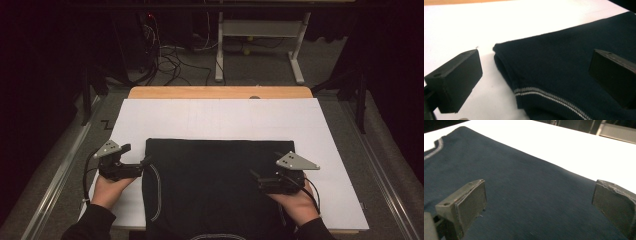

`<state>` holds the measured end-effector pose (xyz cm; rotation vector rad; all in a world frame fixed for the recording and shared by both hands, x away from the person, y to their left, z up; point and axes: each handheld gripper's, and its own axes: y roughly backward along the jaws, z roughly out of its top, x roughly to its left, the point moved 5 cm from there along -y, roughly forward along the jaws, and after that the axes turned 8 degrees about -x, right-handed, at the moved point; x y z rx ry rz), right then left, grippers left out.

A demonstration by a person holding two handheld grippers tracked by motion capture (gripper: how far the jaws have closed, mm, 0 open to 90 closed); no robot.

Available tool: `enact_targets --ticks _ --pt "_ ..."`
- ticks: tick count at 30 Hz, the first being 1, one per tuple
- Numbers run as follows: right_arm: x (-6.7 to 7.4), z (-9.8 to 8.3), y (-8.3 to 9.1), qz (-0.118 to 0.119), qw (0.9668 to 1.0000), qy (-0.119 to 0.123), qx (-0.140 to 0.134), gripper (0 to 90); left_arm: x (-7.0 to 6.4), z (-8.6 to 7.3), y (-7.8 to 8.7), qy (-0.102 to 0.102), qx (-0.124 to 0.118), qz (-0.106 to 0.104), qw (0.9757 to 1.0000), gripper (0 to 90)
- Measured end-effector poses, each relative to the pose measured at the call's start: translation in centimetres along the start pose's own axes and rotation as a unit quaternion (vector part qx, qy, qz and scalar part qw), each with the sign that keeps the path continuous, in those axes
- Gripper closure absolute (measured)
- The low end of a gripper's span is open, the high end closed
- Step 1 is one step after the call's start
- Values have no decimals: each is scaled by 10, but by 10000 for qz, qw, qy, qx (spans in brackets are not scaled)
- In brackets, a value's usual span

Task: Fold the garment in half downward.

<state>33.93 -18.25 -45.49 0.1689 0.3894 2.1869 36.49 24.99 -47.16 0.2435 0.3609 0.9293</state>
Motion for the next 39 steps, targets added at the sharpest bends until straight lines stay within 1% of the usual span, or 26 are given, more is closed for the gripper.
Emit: enact_targets --ticks 5,9,13,16,18,19,25,29,32,33,35,37,39 --pt "20 7 -6 174 9998 100 -51 2 2 5 -7 55 -32 -38 10000 0" --pt "38 9 -11 354 9993 108 -106 2 6 8 -12 95 -48 -32 9999 0" --pt "53 9 -15 493 9986 148 -92 2 10 12 -17 127 -48 -36 9999 0" --pt "62 9 -17 589 9981 149 -116 2 12 16 -18 119 -32 -18 9999 0" --pt "69 10 -18 658 9976 169 -137 2 12 21 -18 98 -70 -23 9999 0" --pt "72 10 -19 678 9974 178 -139 2 12 24 -18 91 -111 -30 9999 0" --pt "89 11 -24 833 9963 183 -139 2 11 37 -17 22 -137 -46 9999 0" --pt "100 13 -25 947 9952 191 -142 2 10 43 -15 -5 -128 -51 9999 0" --pt "106 14 -26 1018 9944 222 -169 2 11 46 -15 -38 -176 -45 9998 0" --pt "108 15 -26 1025 9943 233 -162 2 12 47 -15 -33 -204 -42 9998 0" --pt "110 15 -26 1045 9941 244 -178 2 14 47 -18 56 -230 -44 9997 0" --pt "112 15 -26 1058 9939 259 -161 2 16 46 -21 128 -207 -39 9997 0" --pt "114 14 -27 1073 9938 264 -137 2 17 43 -25 128 -162 -48 9998 0"
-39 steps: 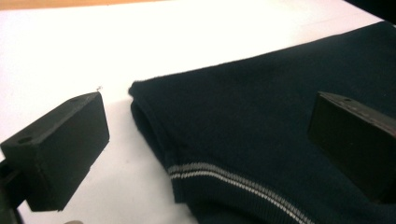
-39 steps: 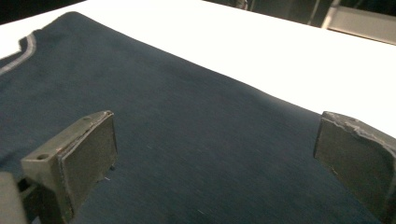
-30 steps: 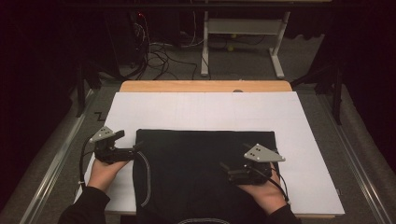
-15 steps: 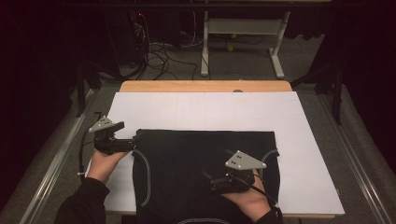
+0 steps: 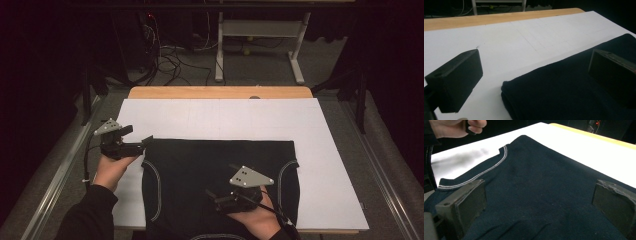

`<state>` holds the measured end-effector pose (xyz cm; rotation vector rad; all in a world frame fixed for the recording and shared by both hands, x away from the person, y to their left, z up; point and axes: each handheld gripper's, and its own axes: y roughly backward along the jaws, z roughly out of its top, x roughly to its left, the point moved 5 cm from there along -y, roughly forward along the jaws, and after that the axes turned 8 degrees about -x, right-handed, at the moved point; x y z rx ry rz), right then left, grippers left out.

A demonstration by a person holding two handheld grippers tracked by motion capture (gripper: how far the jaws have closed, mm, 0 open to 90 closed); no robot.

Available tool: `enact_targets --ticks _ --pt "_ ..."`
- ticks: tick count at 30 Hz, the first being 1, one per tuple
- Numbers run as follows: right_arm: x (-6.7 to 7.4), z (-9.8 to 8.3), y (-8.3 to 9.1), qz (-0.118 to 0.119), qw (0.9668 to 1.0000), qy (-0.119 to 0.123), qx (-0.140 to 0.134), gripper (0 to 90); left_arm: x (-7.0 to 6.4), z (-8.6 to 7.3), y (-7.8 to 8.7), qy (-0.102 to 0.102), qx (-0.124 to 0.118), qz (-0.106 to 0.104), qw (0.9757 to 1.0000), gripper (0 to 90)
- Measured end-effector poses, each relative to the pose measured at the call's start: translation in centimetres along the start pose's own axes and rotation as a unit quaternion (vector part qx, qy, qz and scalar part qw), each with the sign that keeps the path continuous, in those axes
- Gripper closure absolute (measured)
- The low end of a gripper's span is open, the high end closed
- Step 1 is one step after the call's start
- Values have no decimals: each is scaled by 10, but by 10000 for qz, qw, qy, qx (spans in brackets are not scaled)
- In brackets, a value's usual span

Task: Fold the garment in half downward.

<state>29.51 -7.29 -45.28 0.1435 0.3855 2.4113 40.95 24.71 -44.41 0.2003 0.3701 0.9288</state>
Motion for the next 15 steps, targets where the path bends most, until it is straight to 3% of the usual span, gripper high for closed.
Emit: enact_targets --ticks 7,15 --pt "6 -1 -7 55 10000 32 61 2 1 -4 -9 -24 -21 -44 10000 0" --pt "11 -5 -18 68 9996 133 254 2 19 -17 -22 52 361 236 9991 0"
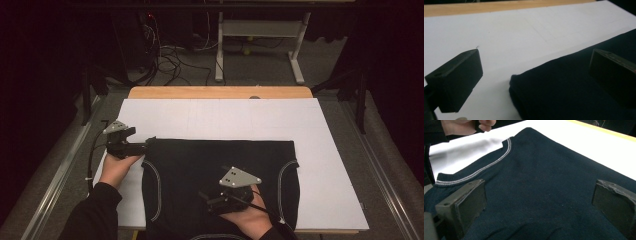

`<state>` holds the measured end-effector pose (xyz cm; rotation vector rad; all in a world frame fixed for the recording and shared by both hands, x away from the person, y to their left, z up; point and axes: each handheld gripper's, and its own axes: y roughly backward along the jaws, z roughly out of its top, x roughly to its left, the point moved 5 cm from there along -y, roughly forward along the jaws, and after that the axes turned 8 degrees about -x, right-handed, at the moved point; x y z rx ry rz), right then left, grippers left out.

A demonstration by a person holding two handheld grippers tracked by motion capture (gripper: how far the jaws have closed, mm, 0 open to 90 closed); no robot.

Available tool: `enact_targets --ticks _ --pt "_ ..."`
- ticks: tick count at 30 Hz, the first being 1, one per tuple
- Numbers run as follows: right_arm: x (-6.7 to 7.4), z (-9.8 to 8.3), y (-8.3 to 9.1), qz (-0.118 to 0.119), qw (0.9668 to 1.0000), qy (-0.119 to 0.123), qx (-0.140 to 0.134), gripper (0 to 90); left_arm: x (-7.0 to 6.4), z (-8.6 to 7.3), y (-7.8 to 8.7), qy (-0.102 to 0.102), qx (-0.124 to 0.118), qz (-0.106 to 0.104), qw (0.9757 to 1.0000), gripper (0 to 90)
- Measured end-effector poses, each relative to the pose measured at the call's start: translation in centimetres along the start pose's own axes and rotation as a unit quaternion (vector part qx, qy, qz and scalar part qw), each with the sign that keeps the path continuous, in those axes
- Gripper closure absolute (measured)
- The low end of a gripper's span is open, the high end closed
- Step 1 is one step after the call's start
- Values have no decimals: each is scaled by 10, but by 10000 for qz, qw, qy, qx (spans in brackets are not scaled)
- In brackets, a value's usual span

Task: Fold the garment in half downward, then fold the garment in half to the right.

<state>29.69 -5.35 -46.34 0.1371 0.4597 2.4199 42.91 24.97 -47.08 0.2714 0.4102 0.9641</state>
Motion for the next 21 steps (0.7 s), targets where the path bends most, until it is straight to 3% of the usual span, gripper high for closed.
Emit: enact_targets --ticks 2,5,9,11,14,15,17,21 --pt "3 1 -2 14 10000 42 27 2 7 -2 -4 66 105 115 9999 0" --pt "7 2 -3 39 10000 80 10 2 18 -8 -14 375 289 252 9986 61" --pt "11 1 -7 80 10000 23 46 2 22 -24 -34 577 745 192 9954 140" --pt "13 0 -9 108 9999 36 65 2 20 -29 -39 486 921 306 9941 237" --pt "18 0 -12 170 9998 53 110 2 8 -31 -41 289 1003 3 9945 404" --pt "19 0 -13 183 9997 82 137 2 4 -32 -41 188 1048 12 9943 409" --pt "23 0 -16 211 9996 74 169 2 -1 -34 -40 89 1079 -70 9941 503" --pt "34 -1 -23 311 9992 129 220 2 -1 -36 -37 216 938 -141 9953 678"
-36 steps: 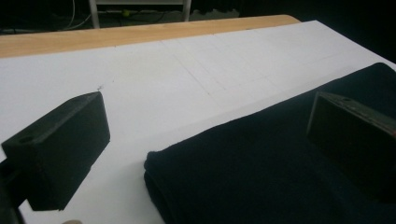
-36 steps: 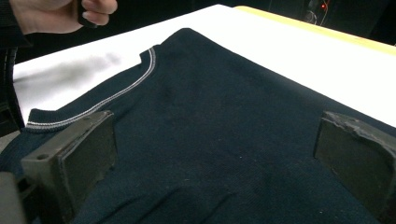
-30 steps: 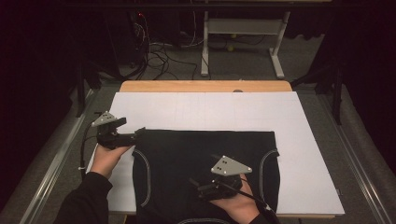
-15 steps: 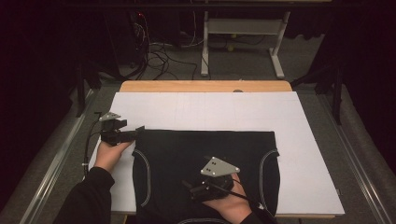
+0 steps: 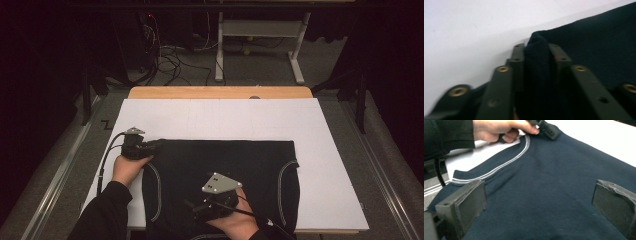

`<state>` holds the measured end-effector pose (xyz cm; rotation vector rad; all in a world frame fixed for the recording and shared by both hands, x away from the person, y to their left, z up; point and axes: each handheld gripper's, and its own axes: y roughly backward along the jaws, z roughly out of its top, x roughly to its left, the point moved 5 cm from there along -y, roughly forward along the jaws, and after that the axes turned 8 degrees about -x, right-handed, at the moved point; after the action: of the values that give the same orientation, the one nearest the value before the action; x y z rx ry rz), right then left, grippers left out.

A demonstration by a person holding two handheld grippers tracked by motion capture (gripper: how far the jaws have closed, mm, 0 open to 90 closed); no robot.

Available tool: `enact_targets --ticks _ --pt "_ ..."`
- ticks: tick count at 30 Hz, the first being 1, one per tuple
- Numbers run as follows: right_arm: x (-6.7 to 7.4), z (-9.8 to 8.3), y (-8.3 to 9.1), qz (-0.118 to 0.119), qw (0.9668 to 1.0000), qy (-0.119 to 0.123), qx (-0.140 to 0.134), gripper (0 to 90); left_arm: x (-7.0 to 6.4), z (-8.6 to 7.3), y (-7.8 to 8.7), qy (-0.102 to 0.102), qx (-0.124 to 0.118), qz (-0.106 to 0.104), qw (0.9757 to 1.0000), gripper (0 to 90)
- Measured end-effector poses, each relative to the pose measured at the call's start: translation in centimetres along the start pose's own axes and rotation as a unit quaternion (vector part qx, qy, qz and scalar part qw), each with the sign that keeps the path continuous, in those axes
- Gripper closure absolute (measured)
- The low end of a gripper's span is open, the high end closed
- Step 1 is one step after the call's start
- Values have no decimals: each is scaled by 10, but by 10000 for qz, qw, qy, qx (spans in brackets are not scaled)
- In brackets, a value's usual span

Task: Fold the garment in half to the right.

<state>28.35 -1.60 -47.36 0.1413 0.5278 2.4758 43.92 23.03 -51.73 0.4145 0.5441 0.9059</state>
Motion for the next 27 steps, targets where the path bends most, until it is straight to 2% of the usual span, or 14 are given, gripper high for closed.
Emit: enact_targets --ticks 2,6,8,11,15,18,24,27 --pt "7 0 -4 76 10000 51 2 2 -1 0 2 -27 -112 -69 9999 704" --pt "25 -1 -15 283 9994 138 122 2 -1 -1 10 -36 -538 -199 9983 710" --pt "34 -3 -22 377 9988 200 243 2 -3 -2 12 -155 -668 -160 9975 709" --pt "48 -5 -33 534 9975 274 387 3 -5 -3 13 -239 -704 -107 9972 709" --pt "64 -6 -44 774 9953 222 534 31 -4 -3 13 -144 -710 -207 9972 709" --pt "73 -6 -52 896 9936 269 636 50 -4 -3 13 -161 -706 -193 9972 712" --pt "92 -2 -65 1046 9906 467 751 96 -4 -3 13 -126 -696 -228 9972 713" --pt "98 0 -72 1095 9896 483 800 137 -4 -3 12 -129 -685 -209 9973 713"
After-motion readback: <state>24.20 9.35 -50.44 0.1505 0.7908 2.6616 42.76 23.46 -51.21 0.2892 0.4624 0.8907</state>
